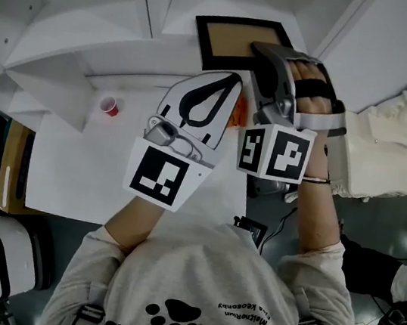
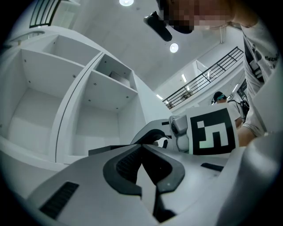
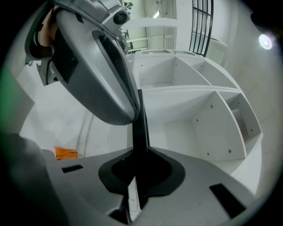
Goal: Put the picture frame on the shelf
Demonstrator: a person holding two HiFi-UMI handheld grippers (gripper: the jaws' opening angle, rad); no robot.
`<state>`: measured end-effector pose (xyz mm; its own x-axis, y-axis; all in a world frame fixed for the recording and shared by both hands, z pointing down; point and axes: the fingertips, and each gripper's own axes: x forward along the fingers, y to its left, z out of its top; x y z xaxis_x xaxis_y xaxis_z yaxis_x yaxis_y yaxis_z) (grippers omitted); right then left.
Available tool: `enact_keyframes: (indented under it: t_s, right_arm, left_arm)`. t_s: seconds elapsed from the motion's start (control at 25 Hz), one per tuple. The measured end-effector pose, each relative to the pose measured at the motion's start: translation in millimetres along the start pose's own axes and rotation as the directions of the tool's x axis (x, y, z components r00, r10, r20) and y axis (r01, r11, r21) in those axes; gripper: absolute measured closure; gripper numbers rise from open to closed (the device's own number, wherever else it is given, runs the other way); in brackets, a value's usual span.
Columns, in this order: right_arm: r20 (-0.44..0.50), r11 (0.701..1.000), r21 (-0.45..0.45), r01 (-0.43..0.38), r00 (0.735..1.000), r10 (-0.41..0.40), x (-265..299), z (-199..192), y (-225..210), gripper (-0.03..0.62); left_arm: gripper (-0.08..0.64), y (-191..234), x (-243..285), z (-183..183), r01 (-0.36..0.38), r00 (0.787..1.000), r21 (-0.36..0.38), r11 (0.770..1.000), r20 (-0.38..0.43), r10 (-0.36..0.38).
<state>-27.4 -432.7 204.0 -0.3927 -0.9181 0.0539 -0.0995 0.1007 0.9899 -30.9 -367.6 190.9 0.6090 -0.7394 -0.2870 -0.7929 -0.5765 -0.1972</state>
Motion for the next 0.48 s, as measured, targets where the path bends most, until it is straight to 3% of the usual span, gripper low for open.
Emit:
enact_keyframes:
  t_s: [0.4,0.48]
  right_arm:
    - [0.020,0.999,0.045,-0.030,0.999,0.030,0.8,2.5,3.6,0.540]
    - [0.022,0.997,0.059,-0.050,0.999,0.048,0.9,3.0,5.0,0.484]
  left_arm:
    - [0.540,4.6,18.0,-2.4,0.012,1.000,0.044,0.999,-0.006,-0.011]
    - [0.540,5.4,20.9,-1.4,0.011,1.000,0.041,0.999,-0.003,-0.011]
